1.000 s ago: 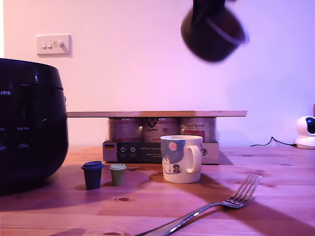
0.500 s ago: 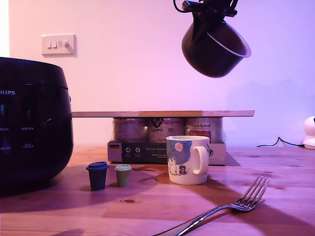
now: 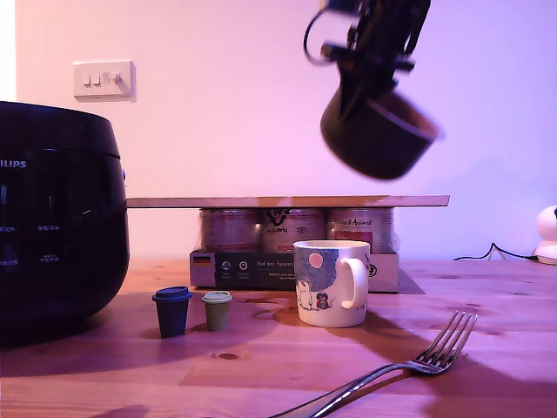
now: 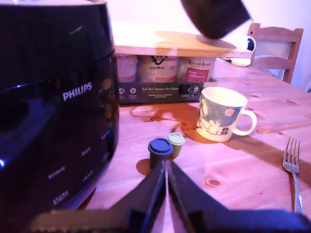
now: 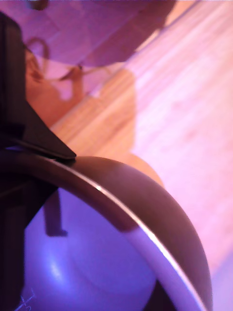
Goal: Pick up the rice cooker pot, and place it on the shelf behind you
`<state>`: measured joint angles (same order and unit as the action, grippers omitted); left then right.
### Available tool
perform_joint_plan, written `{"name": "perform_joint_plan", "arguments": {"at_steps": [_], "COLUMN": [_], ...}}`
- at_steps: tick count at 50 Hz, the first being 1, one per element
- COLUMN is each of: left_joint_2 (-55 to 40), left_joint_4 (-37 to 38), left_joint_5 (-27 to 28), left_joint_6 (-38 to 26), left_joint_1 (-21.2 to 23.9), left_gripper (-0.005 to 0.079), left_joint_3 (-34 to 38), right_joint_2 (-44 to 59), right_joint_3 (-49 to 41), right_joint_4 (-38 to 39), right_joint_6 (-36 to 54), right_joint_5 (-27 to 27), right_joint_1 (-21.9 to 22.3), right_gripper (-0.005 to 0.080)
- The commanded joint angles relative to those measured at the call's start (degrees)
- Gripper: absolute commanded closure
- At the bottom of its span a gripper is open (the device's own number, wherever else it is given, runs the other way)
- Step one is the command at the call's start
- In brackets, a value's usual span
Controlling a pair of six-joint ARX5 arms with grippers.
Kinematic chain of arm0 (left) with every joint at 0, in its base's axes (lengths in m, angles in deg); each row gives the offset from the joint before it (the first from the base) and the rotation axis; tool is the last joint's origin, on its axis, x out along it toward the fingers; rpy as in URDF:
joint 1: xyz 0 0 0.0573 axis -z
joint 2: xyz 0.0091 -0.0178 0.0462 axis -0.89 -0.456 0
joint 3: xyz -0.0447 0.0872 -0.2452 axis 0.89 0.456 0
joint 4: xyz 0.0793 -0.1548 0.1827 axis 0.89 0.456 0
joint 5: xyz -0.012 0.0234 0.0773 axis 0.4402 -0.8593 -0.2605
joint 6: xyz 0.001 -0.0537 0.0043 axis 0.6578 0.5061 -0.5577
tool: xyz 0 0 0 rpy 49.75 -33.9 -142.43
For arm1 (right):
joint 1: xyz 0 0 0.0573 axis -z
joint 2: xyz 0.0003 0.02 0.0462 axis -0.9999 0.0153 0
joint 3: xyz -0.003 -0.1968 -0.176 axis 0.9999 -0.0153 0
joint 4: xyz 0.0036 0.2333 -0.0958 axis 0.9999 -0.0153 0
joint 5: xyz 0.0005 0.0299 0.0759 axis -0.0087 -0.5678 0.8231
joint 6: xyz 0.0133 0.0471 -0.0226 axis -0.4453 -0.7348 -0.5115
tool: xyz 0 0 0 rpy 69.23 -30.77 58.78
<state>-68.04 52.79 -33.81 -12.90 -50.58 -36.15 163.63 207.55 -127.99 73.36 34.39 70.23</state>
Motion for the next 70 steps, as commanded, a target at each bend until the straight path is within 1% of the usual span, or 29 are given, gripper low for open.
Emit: {"name": "perform_joint_plan", "arguments": {"at_steps": [1, 18, 20, 25, 27, 43, 50, 58, 70], "left_joint_2": [0.55, 0.55, 0.55, 0.55, 0.55, 0.55, 0.55, 0.55, 0.55], "left_joint_4": [1.64, 1.64, 1.64, 1.64, 1.64, 1.66, 1.66, 1.68, 1.68], "left_joint_5": [0.02, 0.02, 0.02, 0.02, 0.02, 0.02, 0.02, 0.02, 0.02], "left_joint_6": [-0.04, -0.04, -0.04, -0.04, -0.04, -0.07, -0.04, -0.04, -0.04], "left_joint_1": [0.2, 0.2, 0.2, 0.2, 0.2, 0.2, 0.2, 0.2, 0.2], "left_gripper": [0.0761, 0.0761, 0.0761, 0.0761, 0.0761, 0.0761, 0.0761, 0.0761, 0.0761], "left_joint_3": [1.73, 1.73, 1.73, 1.73, 1.73, 1.73, 1.73, 1.73, 1.73], "right_joint_2": [-2.34, -0.83, -0.68, -0.68, -0.68, -0.59, -0.59, -0.87, -1.03], "right_joint_3": [1.73, 1.73, 1.73, 1.73, 1.73, 1.73, 1.73, 1.75, 4.17], "right_joint_4": [1.57, -1.29, -1.31, -0.72, -0.17, 0.52, 0.96, 1.42, 1.07], "right_joint_6": [0.39, 0.72, 1.01, 1.97, 1.97, 1.95, 1.92, 1.68, 0.98], "right_joint_5": [0.02, 1.92, 1.9, 1.9, 1.88, 1.27, 0.74, 0.79, 0.79], "right_joint_1": [-0.48, -0.63, -0.81, -1.2, -1.51, -1.73, -1.73, -1.75, -1.86], "right_gripper": [0.0765, 0.0763, 0.0739, 0.0639, 0.0626, 0.0626, 0.0605, 0.0604, 0.0604]}}
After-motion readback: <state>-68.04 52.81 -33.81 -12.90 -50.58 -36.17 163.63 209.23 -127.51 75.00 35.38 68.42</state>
